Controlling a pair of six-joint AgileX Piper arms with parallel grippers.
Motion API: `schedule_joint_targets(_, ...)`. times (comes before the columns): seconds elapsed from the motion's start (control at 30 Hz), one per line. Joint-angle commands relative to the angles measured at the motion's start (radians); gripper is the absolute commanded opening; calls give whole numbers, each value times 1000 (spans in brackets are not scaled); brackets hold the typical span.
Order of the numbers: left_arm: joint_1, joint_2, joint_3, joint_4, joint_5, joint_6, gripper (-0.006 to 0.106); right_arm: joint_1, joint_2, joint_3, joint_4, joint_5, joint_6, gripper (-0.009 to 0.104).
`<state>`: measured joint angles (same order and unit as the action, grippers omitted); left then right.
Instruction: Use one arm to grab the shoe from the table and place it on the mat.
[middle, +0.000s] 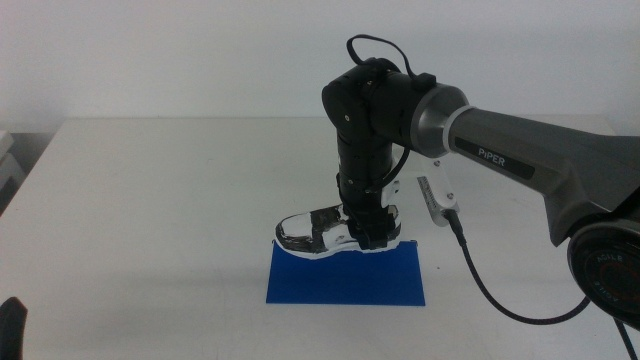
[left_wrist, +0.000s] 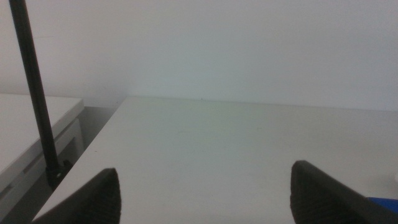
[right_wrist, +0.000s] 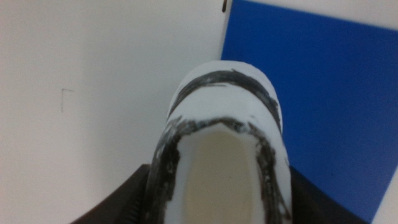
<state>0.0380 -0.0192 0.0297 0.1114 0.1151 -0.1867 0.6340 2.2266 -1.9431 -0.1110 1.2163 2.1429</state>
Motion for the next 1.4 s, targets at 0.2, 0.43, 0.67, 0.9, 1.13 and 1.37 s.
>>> schedule_joint_targets(0.2,-5,-7,5,-4,-81,-3,94,-6,-72,-21,-77,71,-1,-4)
schedule_joint_targets(0.43,-5,-7,5,-4,-81,-3,94,-7,-51,-17,37,72,-1,-4)
schedule_joint_targets(0.67,-5,-7,5,-4,-81,-3,94,-9,-40,18,81,74,-1,-4)
schedule_joint_targets(0.9,-5,-7,5,-4,-81,-3,94,-9,-37,52,57,73,-1,-4)
schedule_joint_targets(1.13,-5,-7,5,-4,-81,-3,94,-11,-42,52,47,71,-1,82)
schedule_joint_targets(1.37,-5,-7,5,-4,-81,-3,94,-11,-52,27,80,72,1,92)
